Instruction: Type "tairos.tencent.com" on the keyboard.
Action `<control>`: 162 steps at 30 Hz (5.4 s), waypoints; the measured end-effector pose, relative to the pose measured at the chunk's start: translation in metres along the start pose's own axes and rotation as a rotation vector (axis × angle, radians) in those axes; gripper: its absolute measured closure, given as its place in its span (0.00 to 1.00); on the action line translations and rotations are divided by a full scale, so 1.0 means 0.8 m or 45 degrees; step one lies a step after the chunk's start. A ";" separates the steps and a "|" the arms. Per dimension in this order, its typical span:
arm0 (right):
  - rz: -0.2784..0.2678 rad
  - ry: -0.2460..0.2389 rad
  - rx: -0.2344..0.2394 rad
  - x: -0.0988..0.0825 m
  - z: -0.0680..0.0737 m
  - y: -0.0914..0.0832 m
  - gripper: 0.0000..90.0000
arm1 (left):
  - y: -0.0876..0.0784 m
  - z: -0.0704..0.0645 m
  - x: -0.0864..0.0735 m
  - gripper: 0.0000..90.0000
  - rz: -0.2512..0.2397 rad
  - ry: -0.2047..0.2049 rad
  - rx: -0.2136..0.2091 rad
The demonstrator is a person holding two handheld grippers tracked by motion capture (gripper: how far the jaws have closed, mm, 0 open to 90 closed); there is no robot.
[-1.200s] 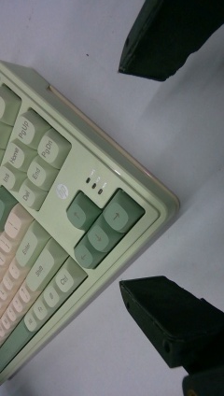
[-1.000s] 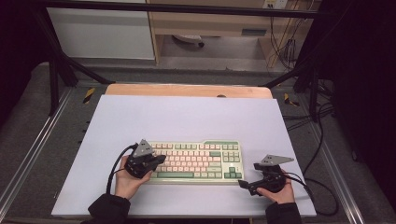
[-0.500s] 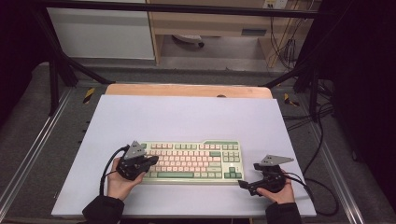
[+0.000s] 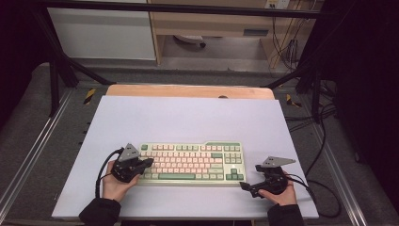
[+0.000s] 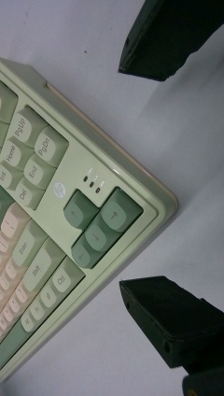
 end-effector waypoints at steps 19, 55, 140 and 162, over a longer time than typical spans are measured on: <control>0.003 0.005 0.005 0.000 0.001 0.000 0.01 | 0.011 0.005 -0.009 1.00 0.025 -0.007 0.018; -0.081 -0.053 0.065 0.023 0.022 -0.009 0.27 | -0.010 0.000 -0.009 1.00 -0.034 -0.016 -0.002; -0.045 -0.107 0.078 0.139 0.145 0.137 1.00 | -0.006 -0.001 -0.012 1.00 -0.026 -0.009 -0.020; -0.013 -0.130 0.032 0.135 0.142 0.151 1.00 | -0.006 -0.001 -0.012 1.00 -0.028 -0.011 -0.020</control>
Point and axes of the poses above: each handheld gripper's, and its own axes: y roughly forward along the jaws, x roughly out of its top, z roughly to its left, the point moved 6 cm from there along y, roughly forward along the jaws, and after that the axes turned 5 degrees about -x, right-handed, at the moved point
